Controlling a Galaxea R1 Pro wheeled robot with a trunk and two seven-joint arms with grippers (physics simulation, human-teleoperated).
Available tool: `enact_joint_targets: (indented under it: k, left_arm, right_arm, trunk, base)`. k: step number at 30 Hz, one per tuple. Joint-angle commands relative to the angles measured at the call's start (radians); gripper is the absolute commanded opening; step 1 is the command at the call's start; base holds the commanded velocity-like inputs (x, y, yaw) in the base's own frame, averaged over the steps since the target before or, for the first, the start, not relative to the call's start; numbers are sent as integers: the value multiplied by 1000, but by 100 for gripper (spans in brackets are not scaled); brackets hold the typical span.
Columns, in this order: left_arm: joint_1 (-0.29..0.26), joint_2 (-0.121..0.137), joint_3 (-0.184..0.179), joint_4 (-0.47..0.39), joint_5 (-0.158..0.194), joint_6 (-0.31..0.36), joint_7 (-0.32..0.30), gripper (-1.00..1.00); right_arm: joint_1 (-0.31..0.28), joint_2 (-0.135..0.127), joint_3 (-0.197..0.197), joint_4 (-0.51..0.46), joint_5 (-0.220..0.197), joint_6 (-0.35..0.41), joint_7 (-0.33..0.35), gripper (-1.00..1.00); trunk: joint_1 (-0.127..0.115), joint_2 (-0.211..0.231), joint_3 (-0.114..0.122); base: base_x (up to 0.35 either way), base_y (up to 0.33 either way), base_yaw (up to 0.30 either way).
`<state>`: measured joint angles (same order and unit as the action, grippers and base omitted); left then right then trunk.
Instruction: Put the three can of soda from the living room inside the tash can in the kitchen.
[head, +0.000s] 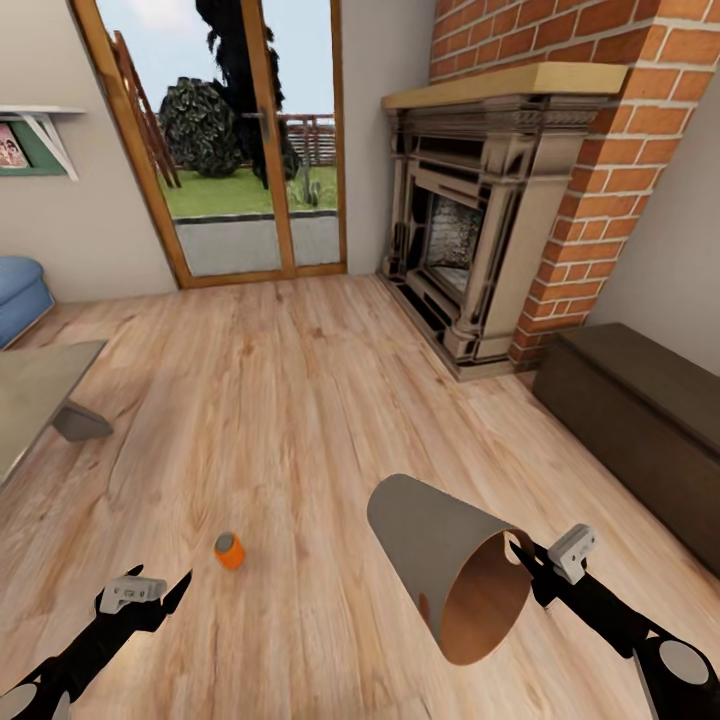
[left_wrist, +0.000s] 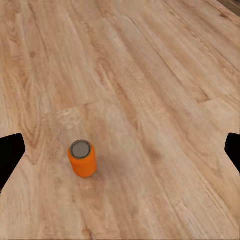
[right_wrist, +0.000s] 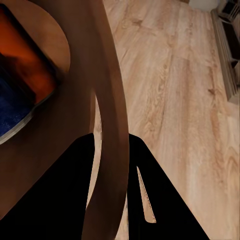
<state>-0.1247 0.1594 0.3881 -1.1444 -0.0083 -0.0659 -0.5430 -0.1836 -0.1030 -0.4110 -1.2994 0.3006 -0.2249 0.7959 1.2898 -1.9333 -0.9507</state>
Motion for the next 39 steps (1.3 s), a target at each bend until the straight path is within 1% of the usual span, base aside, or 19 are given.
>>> enact_joint_targets:
  k: [1, 8, 14, 21, 24, 25, 27, 28, 29, 31, 32, 34, 35, 37, 38, 39]
  left_arm:
    - [0, 0, 0, 0, 0, 0, 0, 100]
    - [0, 0, 0, 0, 1, 0, 0, 100]
    - [0, 0, 0, 0, 1, 0, 0, 100]
    - [-1, 0, 0, 1, 1, 3, 0, 100]
    - [-3, 0, 0, 21, 1, 10, 0, 100]
    - [-5, 0, 0, 44, 2, 14, 1, 100]
    - [-25, 0, 0, 74, 3, 34, 0, 100]
    - [-86, 0, 0, 96, 2, 92, -1, 100]
    - [-127, 0, -1, 104, 1, 138, 0, 100]
    - [-153, 0, -2, 106, 1, 165, 0, 100]
    - [-178, 0, -2, 108, 0, 190, 0, 100]
    - [-200, 0, -3, 112, -1, 210, 1, 100]
    - [-227, 0, -3, 122, -2, 228, 2, 100]
    - [-257, -1, -6, 128, -3, 238, 1, 100]
    - [-272, -1, -13, 132, -4, 245, 1, 100]
    - [-282, -1, -30, 134, -5, 254, 1, 100]
  right_arm:
    - [0, 0, 0, -2, -11, 3, 9, -100]
    - [0, 1, 0, 1, -11, 3, 7, -100]
    - [0, 19, 0, 2, -7, 2, 5, -100]
    - [0, 23, 0, 2, 4, 2, 5, -100]
    - [0, 23, -1, 2, 5, 2, 4, -100]
    - [0, 23, -1, 2, 6, 2, 4, -100]
    - [0, 23, -1, 2, 6, 2, 4, -100]
    - [0, 22, -2, 2, 7, 3, 3, -100]
    - [0, 22, -2, 0, 6, 4, 2, -100]
    - [0, 22, -2, -1, 6, 5, 2, -100]
    - [0, 22, -2, -4, 6, 6, 1, -100]
    - [0, 22, -5, -8, 5, 7, 2, -100]
    - [0, 22, -10, -26, 4, 8, 2, -100]
    - [0, 23, -15, -52, 1, 11, 3, -100]
    - [0, 22, -18, -66, -1, 23, 3, -100]
    - [0, 22, -20, -75, -3, 49, 1, -100]
  trunk:
    - [0, 0, 0]
    - [0, 0, 1]
    - [0, 0, 1]
    - [0, 0, 1]
    - [0, 0, 1]
    - [0, 0, 1]
    - [0, 0, 1]
    - [0, 0, 1]
    - [0, 0, 1]
    - [0, 0, 1]
    - [0, 0, 1]
    - [0, 0, 1]
    - [0, 0, 1]
    - [0, 0, 1]
    - [0, 0, 1]
    - [0, 0, 1]
  base:
    - [322, 0, 0]
    - [322, 0, 81]
    - [322, 0, 181]
    - [322, 0, 237]
    - [322, 0, 242]
    - [322, 0, 231]
    - [322, 0, 210]
    - [322, 0, 95]
    - [322, 0, 48]
    - [322, 0, 35]
    - [322, 0, 20]
    - [322, 0, 14]
    - [322, 0, 6]
    - [322, 0, 4]
    - [322, 0, 2]
    - [262, 0, 1]
